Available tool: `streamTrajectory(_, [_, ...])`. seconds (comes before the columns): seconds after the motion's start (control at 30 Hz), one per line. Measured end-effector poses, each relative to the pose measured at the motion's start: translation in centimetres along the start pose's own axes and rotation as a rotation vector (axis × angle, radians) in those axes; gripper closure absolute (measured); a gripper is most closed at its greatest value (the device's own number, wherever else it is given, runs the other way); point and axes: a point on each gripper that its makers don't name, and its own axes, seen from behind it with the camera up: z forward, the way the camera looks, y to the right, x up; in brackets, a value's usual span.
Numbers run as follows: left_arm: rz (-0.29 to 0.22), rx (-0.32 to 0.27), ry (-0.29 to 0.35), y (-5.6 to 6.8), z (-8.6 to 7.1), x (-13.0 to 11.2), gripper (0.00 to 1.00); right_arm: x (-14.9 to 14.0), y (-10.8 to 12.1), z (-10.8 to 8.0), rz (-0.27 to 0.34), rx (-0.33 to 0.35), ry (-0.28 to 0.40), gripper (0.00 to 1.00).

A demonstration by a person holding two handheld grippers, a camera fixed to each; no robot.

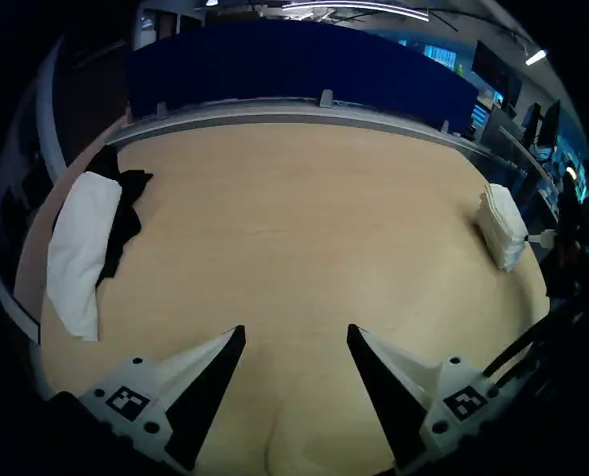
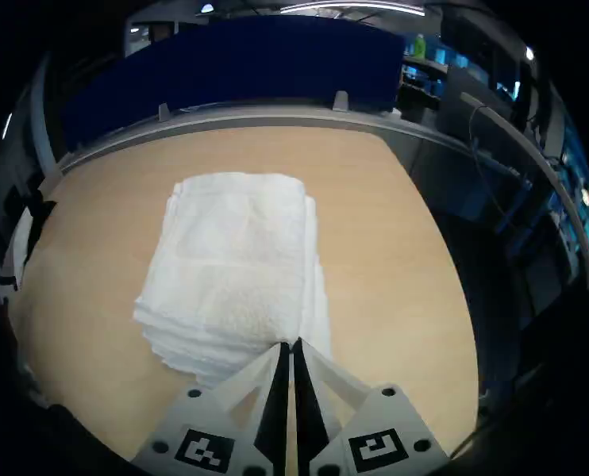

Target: Fold towel

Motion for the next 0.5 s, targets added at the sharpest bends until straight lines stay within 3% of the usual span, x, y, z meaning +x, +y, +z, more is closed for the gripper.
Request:
streamTrajectory(0.37, [0.003,-0.004,0.0,0.2,0.0,0.0,0.05,-0.1,-0.3,-0.6,0.013,-0.012,0.017,0.84])
streamTrajectory(0.5, [0.002,-0.007,0.001,0.3,0.0,0.1,0.05,-0.1,-0.3,-1.2,0.02,-0.019,0.028,0.69])
